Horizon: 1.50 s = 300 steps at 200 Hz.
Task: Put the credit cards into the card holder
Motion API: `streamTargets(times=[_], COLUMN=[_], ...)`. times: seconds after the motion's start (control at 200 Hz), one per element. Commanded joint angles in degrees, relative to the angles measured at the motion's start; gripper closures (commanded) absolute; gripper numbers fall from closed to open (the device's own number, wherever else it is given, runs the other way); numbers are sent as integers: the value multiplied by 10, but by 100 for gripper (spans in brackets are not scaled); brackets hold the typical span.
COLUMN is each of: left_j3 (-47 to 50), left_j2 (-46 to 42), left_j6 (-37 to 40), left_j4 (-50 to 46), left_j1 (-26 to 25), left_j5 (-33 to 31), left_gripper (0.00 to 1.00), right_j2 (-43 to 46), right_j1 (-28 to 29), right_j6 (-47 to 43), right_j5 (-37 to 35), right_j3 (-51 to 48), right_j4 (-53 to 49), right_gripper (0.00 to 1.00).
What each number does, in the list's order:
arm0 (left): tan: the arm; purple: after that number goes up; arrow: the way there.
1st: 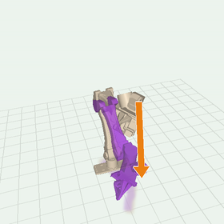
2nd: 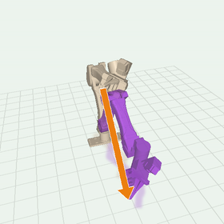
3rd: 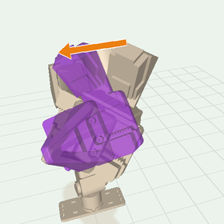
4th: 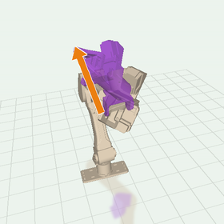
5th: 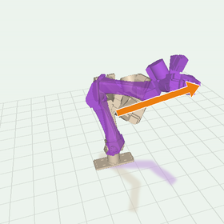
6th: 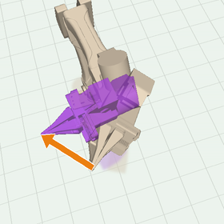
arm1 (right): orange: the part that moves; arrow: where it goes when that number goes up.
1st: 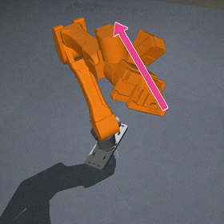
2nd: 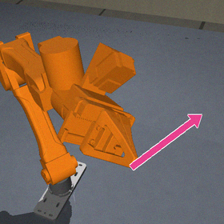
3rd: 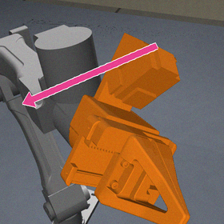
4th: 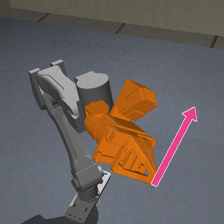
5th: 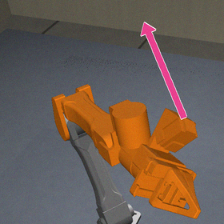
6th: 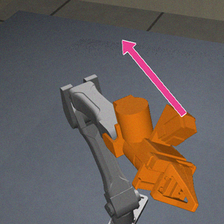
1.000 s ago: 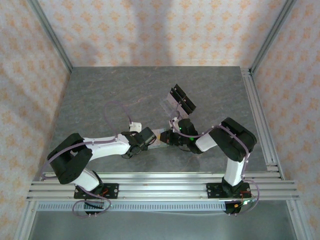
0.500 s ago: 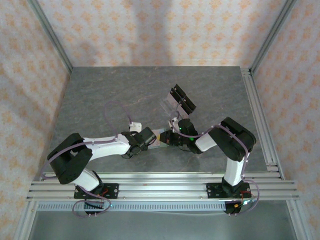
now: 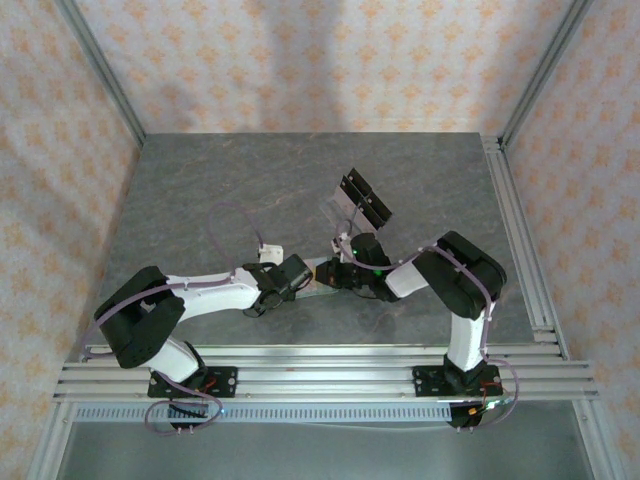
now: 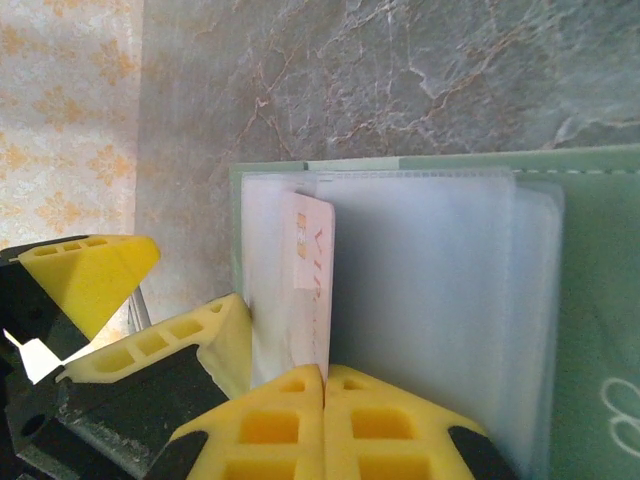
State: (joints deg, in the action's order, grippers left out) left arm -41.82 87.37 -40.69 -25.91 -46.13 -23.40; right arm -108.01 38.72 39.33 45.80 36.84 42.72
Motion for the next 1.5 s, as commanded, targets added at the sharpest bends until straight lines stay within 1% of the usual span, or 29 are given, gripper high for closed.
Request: streamTargets(times=[0.0,0.18,0.225,0.3,0.35,0.435,0.495,0.606,0.671,0.711,0.801,0.911,0.981,1.026,1.236,1.496], left_j3=[8,4,0,-6,-12,-19,-20,-20,-18,-17,-15,-4,1,4,14,17], left_j2=[2,-4,-8,-18,-25,-43,-58,-85,-94,-96,-93,-86,-82,-76,-50,-25], left_j6=[-6,-11,-15,-24,-32,-46,-55,-75,-79,-80,-79,-78,-78,-79,-82,-83], left_j4=[-28,-33,-37,-50,-58,-74,-83,-108,-119,-123,-129,-125,-120,-119,-109,-92], left_j1=[-6,-6,-6,-6,-5,0,7,27,39,46,55,60,61,61,62,61], left_j5=[-15,-14,-15,-19,-22,-28,-31,-38,-37,-34,-32,-27,-23,-22,-17,-12], left_gripper=[0,0,0,0,0,0,0,0,0,0,0,0,0,0,0,0], right_j2=[-19,-18,-11,13,32,65,84,111,120,121,118,106,95,85,49,17], right_j1=[11,22,22,21,21,21,21,21,22,21,24,30,34,36,51,59], right_j6=[-18,-25,-25,-34,-45,-68,-83,-109,-122,-130,-150,-170,-178,-182,-191,-195], right_j5=[-1,0,-3,-12,-22,-41,-53,-78,-98,-110,-144,-175,-186,-190,-201,-201], right_j3=[14,32,34,39,45,60,73,94,108,119,148,179,196,206,243,278], right_j4=[-41,-72,-82,-119,-153,-221,-267,-340,-385,-414,-479,-535,-555,-565,-584,-595], right_gripper=[100,100,94,81,72,62,57,56,56,58,67,84,90,92,95,96])
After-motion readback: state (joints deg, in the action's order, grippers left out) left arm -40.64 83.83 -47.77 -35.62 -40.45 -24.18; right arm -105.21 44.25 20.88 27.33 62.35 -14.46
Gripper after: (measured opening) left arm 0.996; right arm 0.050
